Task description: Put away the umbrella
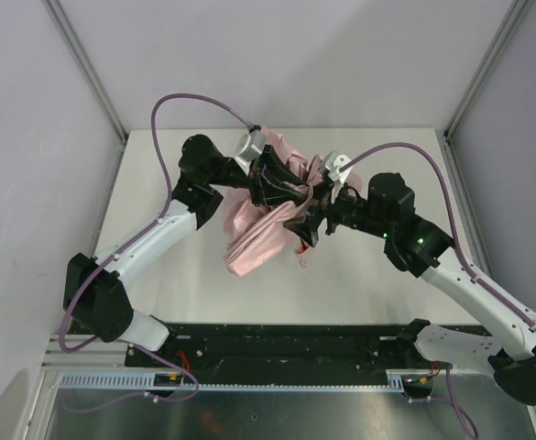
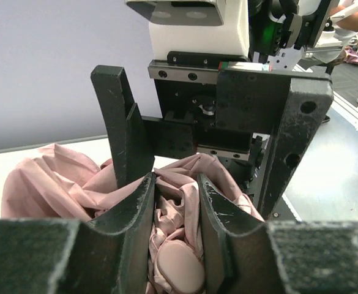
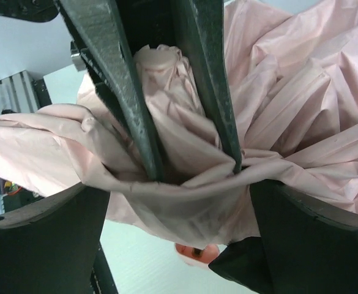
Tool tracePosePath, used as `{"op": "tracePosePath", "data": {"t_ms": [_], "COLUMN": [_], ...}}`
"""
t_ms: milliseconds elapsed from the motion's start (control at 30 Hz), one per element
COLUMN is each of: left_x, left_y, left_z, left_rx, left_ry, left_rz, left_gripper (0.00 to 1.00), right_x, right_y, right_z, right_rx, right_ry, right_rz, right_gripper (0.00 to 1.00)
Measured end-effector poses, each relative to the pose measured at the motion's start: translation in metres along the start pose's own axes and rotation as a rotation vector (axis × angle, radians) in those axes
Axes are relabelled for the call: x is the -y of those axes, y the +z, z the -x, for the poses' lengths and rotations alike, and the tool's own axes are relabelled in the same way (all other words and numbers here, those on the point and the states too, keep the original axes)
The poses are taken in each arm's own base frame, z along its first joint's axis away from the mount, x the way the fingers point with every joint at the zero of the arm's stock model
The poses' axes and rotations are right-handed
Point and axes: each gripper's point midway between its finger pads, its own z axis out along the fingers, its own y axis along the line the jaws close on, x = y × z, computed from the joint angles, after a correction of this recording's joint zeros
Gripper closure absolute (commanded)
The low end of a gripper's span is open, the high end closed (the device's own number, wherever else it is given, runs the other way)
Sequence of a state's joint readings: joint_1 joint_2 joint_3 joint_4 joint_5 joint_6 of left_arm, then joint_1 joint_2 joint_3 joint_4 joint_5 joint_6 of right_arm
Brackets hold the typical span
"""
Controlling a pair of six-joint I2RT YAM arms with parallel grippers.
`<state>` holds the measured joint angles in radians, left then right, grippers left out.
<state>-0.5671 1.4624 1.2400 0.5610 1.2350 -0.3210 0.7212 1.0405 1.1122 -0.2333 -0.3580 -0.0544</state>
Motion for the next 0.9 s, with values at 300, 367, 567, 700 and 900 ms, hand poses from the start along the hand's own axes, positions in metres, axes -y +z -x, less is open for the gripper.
{"op": "tracePosePath", "data": {"t_ms": [300, 367, 567, 700, 900], "left_x": [-0.004, -0.008, -0.017, -0.022, -0.026], "left_y": [0.004, 0.004, 0.005, 0.005, 0.006], "left_z": [0.002, 0.004, 0.018, 0.027, 0.03], "left_rx": [0.013, 0.022, 0.058, 0.079, 0.091], "left_ry": [0.006, -0.001, -0.034, -0.063, -0.101], "left_rz": [0.026, 0.051, 0.112, 0.129, 0.116], "left_gripper": [1.0, 1.0, 1.0, 1.0, 1.0], "right_x": [0.018, 0.022, 0.033, 0.03, 0.031], "right_y": [0.01, 0.007, -0.013, -0.03, -0.047], "right_z": [0.003, 0.004, 0.01, 0.013, 0.011], "right_rx": [0.018, 0.023, 0.048, 0.062, 0.076], "right_ry": [0.019, 0.036, 0.134, 0.187, 0.218], "right_rz": [-0.13, -0.166, -0.251, -0.265, -0.273], "right_gripper": [0.01, 0.01, 0.01, 0.01, 0.01]}}
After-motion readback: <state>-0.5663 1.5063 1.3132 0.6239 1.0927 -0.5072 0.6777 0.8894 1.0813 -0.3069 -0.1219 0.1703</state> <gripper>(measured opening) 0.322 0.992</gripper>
